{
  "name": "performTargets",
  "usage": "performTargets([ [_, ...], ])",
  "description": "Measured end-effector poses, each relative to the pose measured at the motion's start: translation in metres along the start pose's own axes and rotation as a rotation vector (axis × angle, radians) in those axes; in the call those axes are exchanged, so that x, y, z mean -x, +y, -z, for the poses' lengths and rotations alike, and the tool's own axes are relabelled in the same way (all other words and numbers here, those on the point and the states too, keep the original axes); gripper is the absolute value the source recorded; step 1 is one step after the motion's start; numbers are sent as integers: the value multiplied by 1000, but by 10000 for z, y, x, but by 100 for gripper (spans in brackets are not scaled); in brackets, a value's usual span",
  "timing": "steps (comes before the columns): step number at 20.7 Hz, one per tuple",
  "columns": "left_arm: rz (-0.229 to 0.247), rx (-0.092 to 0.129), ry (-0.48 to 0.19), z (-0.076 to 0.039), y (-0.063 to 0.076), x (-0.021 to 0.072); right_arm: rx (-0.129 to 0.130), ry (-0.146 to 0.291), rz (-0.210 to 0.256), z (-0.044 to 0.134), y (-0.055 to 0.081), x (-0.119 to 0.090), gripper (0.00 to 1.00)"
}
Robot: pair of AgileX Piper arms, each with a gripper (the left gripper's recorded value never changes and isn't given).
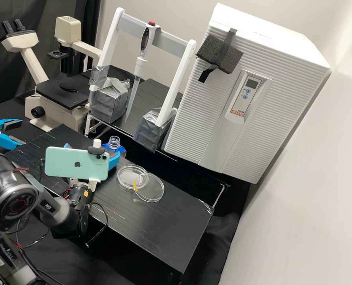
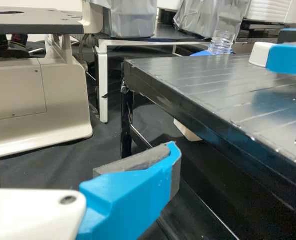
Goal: Close the bottle
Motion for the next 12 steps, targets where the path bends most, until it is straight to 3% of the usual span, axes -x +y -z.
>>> performTargets([
  [5, 0, 0, 0, 0, 0, 0, -14, -1, -10, -11, 25, -31, 100],
  [6, 0, 0, 0, 0, 0, 0, -22, -1, -11, -8, 23, -35, 0],
  [8, 0, 0, 0, 0, 0, 0, -35, 2, -12, -4, 27, -41, 0],
  [12, 0, 0, 0, 0, 0, 0, -32, 9, -21, 1, 60, -72, 0],
])
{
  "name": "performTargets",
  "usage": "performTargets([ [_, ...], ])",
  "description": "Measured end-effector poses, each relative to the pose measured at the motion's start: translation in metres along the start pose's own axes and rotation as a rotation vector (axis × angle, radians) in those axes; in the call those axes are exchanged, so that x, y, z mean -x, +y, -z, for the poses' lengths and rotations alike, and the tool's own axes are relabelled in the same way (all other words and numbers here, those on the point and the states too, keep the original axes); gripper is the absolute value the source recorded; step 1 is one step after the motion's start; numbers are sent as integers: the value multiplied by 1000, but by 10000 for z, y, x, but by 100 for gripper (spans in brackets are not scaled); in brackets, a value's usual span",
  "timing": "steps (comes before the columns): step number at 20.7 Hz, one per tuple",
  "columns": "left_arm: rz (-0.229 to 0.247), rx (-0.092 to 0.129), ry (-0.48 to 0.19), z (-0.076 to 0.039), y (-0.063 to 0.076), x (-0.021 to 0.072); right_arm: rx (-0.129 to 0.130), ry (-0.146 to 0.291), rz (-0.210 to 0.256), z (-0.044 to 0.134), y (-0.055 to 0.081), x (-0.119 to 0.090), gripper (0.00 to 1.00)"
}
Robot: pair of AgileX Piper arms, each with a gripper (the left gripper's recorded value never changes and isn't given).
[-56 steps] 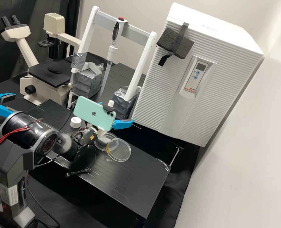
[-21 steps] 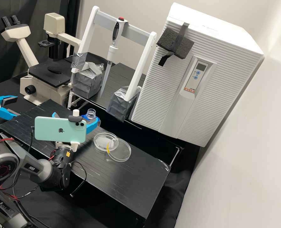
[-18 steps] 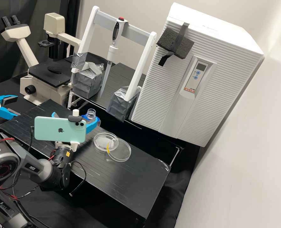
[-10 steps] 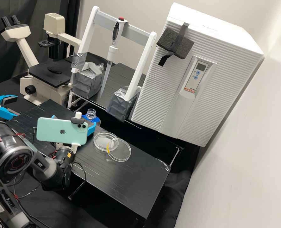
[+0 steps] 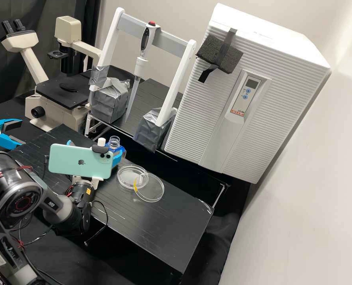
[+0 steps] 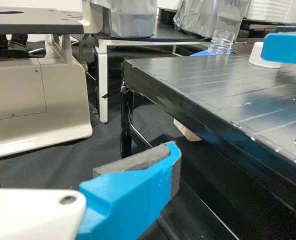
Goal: Close the bottle
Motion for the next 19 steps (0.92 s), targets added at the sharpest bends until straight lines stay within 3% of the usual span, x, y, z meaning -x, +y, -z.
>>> performTargets([
  [10, 0, 0, 0, 0, 0, 0, -36, -24, -8, -52, -21, -30, 0],
  [19, 0, 0, 0, 0, 0, 0, -37, -27, -6, -60, -35, -43, 0],
])
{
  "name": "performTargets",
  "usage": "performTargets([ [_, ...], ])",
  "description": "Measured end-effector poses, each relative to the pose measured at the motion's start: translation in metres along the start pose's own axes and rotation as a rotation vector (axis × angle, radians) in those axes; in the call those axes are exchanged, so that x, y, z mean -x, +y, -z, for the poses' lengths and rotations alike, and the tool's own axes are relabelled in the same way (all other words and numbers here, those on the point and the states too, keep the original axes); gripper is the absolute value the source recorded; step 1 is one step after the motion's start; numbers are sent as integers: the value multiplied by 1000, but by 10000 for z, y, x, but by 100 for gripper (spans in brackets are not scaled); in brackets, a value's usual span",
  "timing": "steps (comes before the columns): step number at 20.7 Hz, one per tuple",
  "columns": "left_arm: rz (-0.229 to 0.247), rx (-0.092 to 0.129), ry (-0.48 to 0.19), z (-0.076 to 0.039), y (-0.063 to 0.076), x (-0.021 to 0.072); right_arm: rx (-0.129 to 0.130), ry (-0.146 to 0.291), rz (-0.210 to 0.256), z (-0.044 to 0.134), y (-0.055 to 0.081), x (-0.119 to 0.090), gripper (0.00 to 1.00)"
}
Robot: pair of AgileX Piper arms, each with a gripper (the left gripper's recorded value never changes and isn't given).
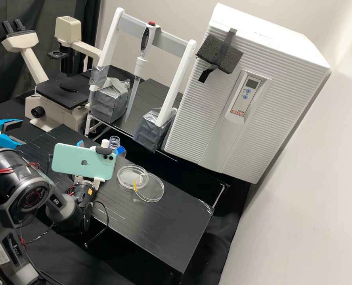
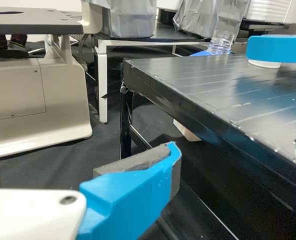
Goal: Close the bottle
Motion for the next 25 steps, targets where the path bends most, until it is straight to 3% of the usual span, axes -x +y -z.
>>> performTargets([
  [25, 1, -1, -4, -9, -3, -3, 8, -17, -19, -21, 1, -16, 0],
])
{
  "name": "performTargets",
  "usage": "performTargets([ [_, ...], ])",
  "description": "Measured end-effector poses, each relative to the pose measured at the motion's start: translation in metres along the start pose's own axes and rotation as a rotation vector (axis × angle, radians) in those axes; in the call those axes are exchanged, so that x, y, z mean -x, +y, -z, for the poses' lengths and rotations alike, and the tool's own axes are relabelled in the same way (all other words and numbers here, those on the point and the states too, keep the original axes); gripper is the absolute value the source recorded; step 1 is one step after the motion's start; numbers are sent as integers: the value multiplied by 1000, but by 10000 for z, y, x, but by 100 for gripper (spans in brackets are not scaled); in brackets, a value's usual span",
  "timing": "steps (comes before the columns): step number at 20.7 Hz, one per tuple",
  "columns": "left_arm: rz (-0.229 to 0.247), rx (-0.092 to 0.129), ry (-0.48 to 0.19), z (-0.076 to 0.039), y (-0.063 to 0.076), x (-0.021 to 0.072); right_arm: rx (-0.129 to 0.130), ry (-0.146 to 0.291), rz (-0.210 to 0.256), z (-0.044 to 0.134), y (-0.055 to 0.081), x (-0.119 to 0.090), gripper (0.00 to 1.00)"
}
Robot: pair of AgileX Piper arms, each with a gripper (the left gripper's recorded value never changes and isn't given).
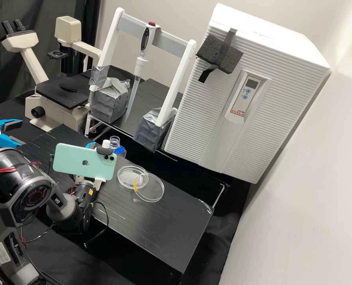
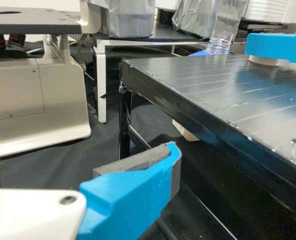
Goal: Close the bottle
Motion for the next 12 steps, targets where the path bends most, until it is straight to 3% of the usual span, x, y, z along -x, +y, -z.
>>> performTargets([
  [12, 0, 0, 0, 0, 0, 0, 15, 15, -6, 22, 29, -36, 0],
])
